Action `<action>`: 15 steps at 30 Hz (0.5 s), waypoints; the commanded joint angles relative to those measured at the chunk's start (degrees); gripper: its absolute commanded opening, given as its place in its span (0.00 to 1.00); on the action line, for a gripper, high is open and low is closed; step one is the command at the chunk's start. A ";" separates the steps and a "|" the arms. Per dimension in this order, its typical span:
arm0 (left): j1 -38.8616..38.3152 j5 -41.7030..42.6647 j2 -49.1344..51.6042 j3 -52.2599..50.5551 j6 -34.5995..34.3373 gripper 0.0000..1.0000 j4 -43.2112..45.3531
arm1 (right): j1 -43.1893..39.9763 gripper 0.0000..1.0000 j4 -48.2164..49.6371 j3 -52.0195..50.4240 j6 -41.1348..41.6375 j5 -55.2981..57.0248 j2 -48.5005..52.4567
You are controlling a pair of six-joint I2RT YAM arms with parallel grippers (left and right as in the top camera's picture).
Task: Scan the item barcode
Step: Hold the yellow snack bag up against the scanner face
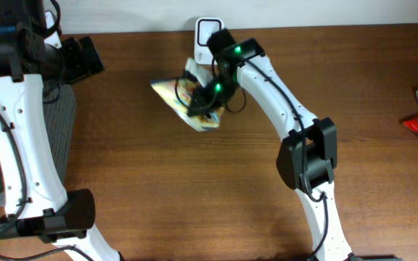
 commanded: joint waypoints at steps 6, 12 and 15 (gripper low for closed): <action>0.39 -0.22 -0.13 0.26 -0.59 0.99 -0.02 | -4.42 0.05 -0.22 2.78 26.43 -43.17 -2.21; 0.42 -0.22 -0.13 0.26 -0.59 0.99 -0.02 | -4.44 0.04 -0.24 2.78 26.62 -43.17 -2.21; 0.42 -0.22 -0.13 0.26 -0.59 0.99 -0.02 | -4.44 0.04 -0.22 2.78 26.14 -43.17 -2.21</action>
